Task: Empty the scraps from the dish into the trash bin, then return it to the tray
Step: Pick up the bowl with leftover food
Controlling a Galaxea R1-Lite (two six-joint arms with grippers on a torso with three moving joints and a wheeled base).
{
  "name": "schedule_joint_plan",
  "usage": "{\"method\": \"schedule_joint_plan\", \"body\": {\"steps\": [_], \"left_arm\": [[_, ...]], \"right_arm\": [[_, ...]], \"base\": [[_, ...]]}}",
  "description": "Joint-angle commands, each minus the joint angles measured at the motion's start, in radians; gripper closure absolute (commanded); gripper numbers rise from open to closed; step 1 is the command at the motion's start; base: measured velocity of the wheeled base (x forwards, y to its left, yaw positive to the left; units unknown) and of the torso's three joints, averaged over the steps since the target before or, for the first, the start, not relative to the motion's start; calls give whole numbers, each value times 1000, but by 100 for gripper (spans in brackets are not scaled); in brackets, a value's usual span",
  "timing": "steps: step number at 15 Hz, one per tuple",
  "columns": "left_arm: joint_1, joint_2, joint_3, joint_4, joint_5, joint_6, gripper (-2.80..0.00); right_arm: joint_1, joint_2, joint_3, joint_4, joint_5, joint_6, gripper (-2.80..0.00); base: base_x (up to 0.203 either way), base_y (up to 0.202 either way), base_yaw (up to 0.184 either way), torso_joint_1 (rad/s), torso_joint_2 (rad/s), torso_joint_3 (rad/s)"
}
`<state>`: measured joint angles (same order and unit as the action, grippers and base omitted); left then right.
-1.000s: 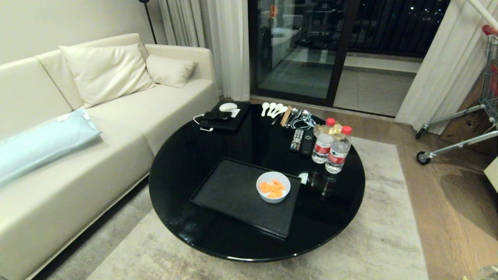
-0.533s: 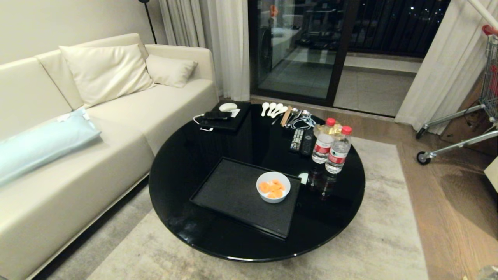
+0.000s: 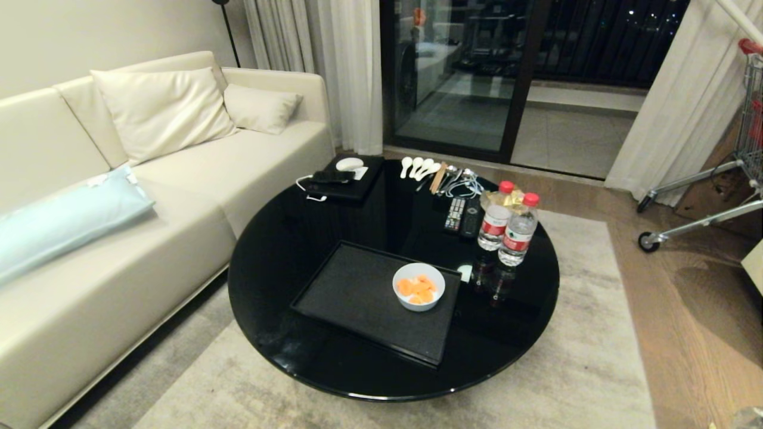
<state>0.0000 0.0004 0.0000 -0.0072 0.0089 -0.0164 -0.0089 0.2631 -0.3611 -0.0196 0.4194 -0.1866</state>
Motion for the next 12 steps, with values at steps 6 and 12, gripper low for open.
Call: {"method": "schedule_joint_plan", "body": {"steps": [6, 12], "left_arm": [[0, 0, 0, 0, 0, 0, 0], [0, 0, 0, 0, 0, 0, 0]], "right_arm": [[74, 632, -216, -57, 157, -168, 0], [539, 1123, -577, -85, 26, -174, 0]], "base": [[0, 0, 0, 0, 0, 0], [0, 0, 0, 0, 0, 0]]}}
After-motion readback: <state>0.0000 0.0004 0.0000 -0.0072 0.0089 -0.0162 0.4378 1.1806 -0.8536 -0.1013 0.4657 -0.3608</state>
